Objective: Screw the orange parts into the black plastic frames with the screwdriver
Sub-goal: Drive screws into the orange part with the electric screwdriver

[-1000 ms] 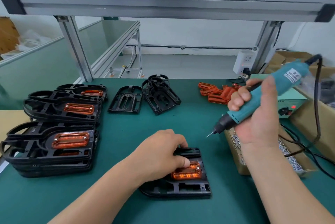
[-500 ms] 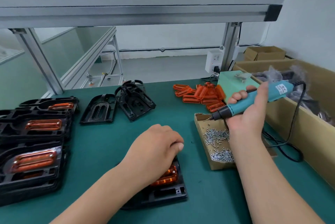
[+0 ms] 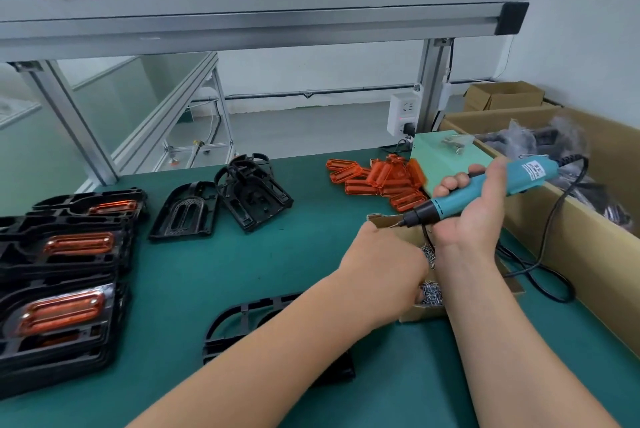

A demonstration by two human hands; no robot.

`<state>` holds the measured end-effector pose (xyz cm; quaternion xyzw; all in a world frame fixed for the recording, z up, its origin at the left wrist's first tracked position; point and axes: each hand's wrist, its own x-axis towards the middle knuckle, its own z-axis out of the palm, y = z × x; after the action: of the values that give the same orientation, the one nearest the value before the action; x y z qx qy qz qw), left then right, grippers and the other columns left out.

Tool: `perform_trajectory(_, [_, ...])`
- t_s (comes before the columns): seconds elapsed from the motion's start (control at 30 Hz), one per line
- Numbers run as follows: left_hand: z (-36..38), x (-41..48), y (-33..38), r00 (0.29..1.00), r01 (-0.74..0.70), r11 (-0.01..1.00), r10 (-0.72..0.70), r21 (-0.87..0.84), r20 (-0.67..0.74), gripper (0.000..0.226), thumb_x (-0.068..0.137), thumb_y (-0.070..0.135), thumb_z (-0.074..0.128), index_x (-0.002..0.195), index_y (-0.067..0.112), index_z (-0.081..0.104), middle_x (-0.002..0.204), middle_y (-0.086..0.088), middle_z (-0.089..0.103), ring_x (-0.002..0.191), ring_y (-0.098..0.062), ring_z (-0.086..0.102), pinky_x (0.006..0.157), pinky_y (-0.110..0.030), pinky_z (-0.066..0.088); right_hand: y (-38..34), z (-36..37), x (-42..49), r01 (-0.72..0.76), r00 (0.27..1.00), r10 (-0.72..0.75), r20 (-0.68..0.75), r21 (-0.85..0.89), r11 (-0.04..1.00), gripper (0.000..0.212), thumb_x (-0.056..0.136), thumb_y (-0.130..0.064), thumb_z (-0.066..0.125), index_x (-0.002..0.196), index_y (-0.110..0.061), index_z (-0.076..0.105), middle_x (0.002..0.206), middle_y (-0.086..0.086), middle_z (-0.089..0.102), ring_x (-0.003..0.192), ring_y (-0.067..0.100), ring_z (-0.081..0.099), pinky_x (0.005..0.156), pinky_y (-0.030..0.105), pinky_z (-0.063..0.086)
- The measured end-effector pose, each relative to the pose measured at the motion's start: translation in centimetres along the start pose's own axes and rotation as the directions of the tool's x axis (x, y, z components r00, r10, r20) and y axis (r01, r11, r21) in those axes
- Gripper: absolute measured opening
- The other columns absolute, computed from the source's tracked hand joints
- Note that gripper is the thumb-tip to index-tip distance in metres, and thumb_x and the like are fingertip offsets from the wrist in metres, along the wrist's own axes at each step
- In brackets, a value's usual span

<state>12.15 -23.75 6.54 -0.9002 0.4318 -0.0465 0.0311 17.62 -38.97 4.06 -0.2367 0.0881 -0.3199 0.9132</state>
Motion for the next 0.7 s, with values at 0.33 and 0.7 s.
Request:
perform_trajectory(0.33, [0.8, 0.7, 0.4, 0.998, 0.060, 0.989, -0.060, -0.138, 0.005, 0.011, 0.094, 0.023, 0.064, 0.089, 0.017, 0.072, 0.077, 0.002, 0.061, 0.077, -0.020, 0.047, 0.073, -0.034, 0.035, 0.1, -0.1, 0.1, -0.001, 1.000, 0.001, 0.001, -0.023, 1.000, 0.031, 0.100, -0.046, 0.070, 0.094, -0.017, 0.059, 0.073, -0.003, 0.053, 0.062, 0.013, 0.054, 0.059, 0.026, 0.048])
perform_trajectory(0.7, [2.1, -0.3, -0.6, 0.992, 0.079, 0.924, -0.110, -0.374, -0.063, 0.013, 0.102, 0.029, 0.059, 0.102, 0.031, 0.071, 0.099, 0.005, 0.073, 0.101, -0.023, 0.061, 0.090, -0.041, 0.043, 0.1, -0.1, -0.2, -0.012, 1.000, 0.012, -0.004, -0.045, 0.999, 0.030, 0.100, -0.044, 0.070, 0.095, -0.017, 0.058, 0.073, -0.003, 0.053, 0.063, 0.012, 0.053, 0.060, 0.025, 0.047])
